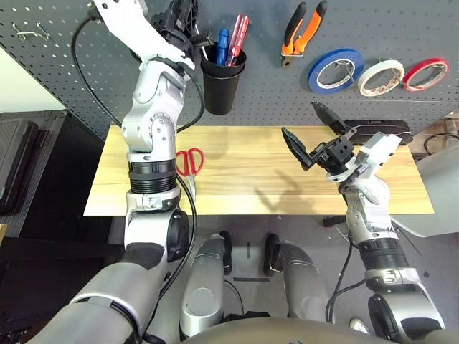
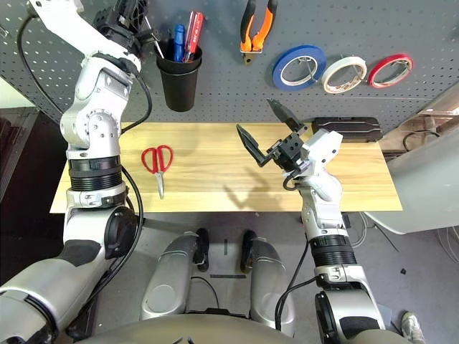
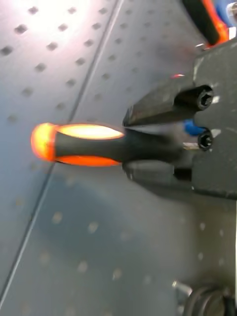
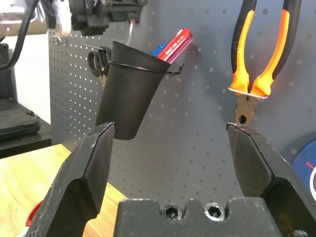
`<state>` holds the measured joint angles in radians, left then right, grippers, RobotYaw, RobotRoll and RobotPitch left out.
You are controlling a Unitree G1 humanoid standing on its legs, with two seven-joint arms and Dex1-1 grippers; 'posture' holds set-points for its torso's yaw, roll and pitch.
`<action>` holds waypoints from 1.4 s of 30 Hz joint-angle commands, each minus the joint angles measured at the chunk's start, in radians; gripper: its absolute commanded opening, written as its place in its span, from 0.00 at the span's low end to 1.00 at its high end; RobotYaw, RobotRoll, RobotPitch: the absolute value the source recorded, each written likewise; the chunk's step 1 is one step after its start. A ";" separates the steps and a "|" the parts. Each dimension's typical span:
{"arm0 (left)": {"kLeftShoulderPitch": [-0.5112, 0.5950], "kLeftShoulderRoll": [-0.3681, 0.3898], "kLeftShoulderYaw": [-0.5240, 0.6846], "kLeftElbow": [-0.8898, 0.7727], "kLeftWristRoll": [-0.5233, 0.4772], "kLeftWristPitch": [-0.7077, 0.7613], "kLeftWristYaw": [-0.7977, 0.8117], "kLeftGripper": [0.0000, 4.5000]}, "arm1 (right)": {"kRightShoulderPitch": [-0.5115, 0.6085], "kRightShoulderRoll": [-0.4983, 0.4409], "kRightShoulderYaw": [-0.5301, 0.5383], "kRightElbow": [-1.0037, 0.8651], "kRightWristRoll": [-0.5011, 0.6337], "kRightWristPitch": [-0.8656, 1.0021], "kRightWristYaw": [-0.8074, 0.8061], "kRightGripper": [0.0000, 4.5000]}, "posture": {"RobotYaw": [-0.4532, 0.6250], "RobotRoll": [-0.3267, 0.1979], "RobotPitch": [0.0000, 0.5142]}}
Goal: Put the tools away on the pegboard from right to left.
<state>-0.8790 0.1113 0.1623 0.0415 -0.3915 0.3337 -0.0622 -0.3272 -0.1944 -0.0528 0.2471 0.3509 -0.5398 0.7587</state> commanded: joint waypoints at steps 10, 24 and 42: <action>-0.007 0.054 0.071 -0.304 -0.061 0.170 0.086 0.99 | 0.021 -0.017 0.015 -0.025 0.017 0.040 0.024 1.00 | 0.53 0.62 0.47; 0.508 0.216 0.126 -0.699 -0.171 0.533 0.069 0.99 | 0.081 -0.069 0.082 -0.096 0.018 0.253 0.071 1.00 | 0.60 0.62 0.57; 0.633 0.194 -0.023 -0.079 0.163 0.268 0.042 0.99 | 0.210 -0.306 0.185 -0.324 -0.088 0.694 0.071 1.00 | 0.54 0.62 0.72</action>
<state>-0.2441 0.3141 0.1505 -0.0862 -0.2521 0.6267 -0.0111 -0.1376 -0.4832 0.1131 -0.0526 0.2864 0.1159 0.8322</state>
